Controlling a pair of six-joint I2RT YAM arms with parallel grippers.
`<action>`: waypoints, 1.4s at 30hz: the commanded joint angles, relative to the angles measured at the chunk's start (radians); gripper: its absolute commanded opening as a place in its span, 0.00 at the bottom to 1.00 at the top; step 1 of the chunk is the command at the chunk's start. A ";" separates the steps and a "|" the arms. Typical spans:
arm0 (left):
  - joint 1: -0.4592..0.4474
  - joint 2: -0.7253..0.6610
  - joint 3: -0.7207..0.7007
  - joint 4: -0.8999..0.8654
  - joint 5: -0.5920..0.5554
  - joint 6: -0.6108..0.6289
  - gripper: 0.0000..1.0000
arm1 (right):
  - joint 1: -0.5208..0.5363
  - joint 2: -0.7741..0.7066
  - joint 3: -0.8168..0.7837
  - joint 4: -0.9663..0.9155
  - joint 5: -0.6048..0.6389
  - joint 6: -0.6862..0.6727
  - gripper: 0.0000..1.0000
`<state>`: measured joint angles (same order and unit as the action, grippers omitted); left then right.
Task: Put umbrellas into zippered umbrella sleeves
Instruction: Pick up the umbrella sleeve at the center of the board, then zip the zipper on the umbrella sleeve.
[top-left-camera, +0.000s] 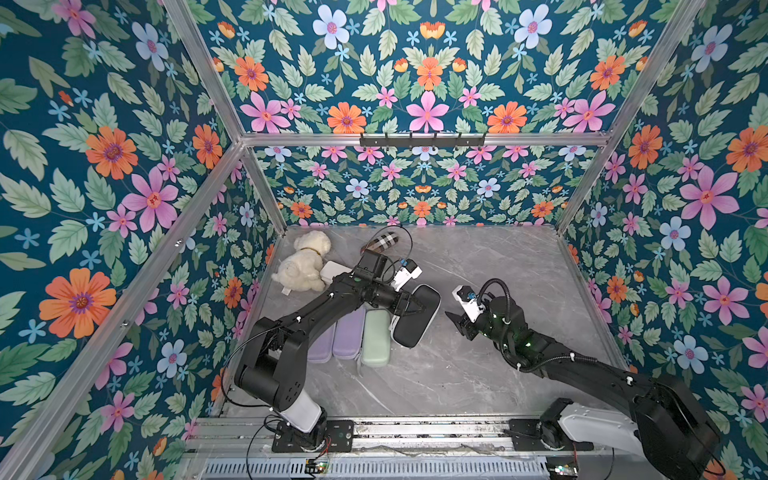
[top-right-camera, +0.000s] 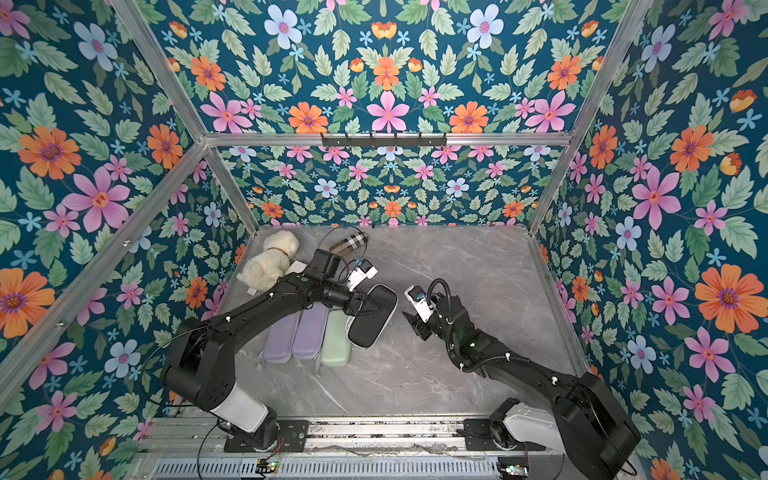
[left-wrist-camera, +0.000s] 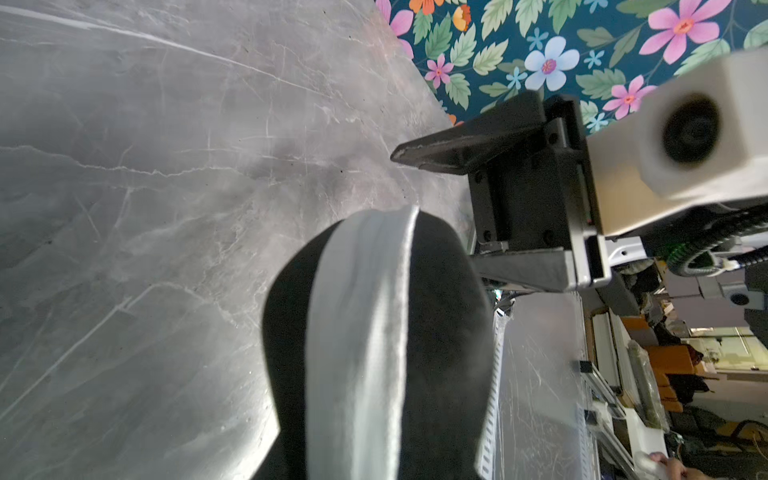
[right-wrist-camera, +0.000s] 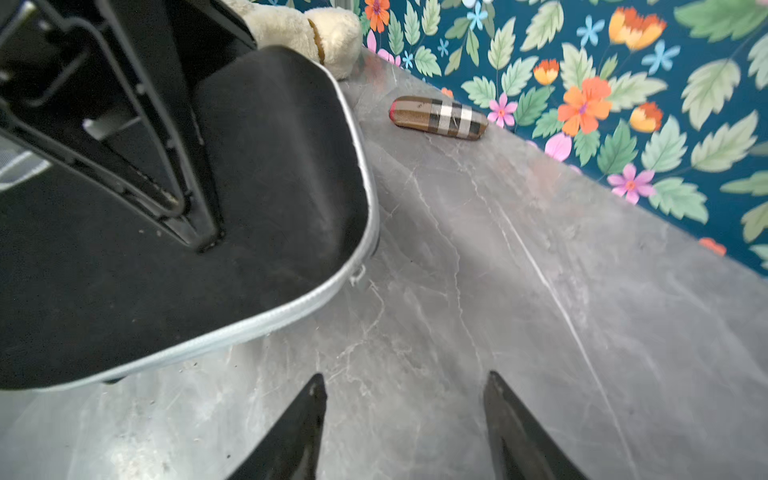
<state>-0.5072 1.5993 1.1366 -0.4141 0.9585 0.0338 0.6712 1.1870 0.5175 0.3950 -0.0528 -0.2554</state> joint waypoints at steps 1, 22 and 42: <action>-0.009 -0.004 0.018 -0.086 0.010 0.058 0.15 | 0.025 0.031 0.014 0.117 0.087 -0.143 0.59; -0.017 0.002 0.035 -0.089 0.013 0.029 0.14 | 0.061 0.132 0.042 0.231 0.069 -0.199 0.38; 0.006 -0.009 0.056 -0.103 -0.008 0.028 0.09 | 0.081 0.140 0.019 0.122 0.098 -0.342 0.00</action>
<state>-0.5148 1.6016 1.1820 -0.5175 0.9321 0.0582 0.7418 1.3319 0.5465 0.5423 0.0124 -0.5079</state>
